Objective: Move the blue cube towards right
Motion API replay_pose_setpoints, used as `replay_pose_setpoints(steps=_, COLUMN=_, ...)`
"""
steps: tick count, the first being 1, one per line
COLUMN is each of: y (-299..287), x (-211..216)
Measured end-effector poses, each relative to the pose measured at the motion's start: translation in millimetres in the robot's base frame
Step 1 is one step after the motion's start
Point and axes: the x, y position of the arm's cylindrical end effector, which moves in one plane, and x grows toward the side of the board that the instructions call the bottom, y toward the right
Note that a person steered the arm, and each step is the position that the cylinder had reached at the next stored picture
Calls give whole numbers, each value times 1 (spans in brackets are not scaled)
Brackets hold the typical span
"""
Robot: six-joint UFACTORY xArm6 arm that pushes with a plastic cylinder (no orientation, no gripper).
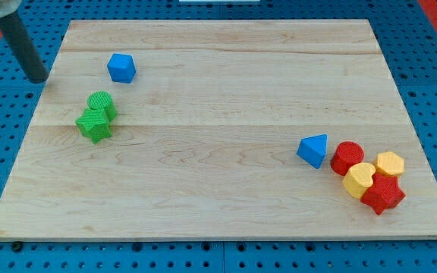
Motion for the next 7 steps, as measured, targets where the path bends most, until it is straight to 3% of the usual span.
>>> replay_pose_setpoints(steps=1, y=30, x=-27)
replay_pose_setpoints(steps=4, y=148, x=-26)
replay_pose_setpoints(steps=5, y=172, x=2)
replay_pose_setpoints(steps=6, y=173, x=69)
replay_pose_setpoints(steps=7, y=221, x=132)
